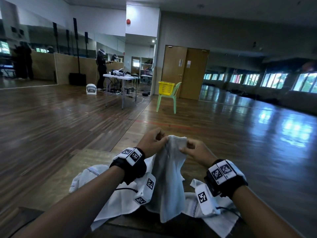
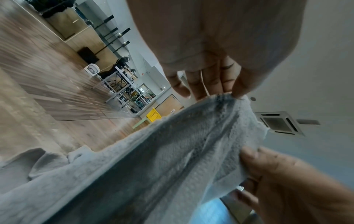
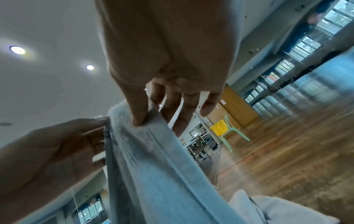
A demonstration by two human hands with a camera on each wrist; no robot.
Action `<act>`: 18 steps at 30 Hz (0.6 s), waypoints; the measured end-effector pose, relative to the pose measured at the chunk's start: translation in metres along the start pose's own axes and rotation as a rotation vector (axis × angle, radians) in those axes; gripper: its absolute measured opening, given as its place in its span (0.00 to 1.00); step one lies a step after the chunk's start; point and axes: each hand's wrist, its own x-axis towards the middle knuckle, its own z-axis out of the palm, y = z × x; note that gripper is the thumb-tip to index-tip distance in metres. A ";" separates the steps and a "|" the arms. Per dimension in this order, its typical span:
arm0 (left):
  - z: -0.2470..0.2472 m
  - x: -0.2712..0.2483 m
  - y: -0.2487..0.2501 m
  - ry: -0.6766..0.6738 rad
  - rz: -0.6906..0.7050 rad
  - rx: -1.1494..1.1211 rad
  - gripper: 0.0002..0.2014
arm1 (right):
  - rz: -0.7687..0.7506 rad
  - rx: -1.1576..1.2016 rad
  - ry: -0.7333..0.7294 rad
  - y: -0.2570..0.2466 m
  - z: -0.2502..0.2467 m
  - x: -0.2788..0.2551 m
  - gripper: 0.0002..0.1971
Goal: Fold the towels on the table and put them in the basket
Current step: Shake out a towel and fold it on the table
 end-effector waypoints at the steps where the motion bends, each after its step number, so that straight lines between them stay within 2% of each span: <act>1: -0.002 -0.001 -0.001 0.002 -0.010 -0.001 0.09 | 0.025 0.023 -0.026 0.005 0.005 -0.002 0.12; 5: -0.013 -0.005 -0.009 0.019 -0.054 0.015 0.07 | 0.065 0.017 -0.053 0.023 0.024 -0.008 0.11; 9: -0.021 -0.010 -0.013 0.003 -0.126 0.057 0.04 | 0.010 0.021 0.075 0.020 0.029 -0.007 0.09; 13: -0.018 -0.015 -0.009 -0.068 -0.181 -0.009 0.03 | -0.060 -0.055 0.173 0.013 0.024 0.003 0.03; 18: -0.018 -0.013 0.002 -0.058 -0.049 0.160 0.21 | -0.116 -0.157 0.132 0.002 0.023 0.002 0.04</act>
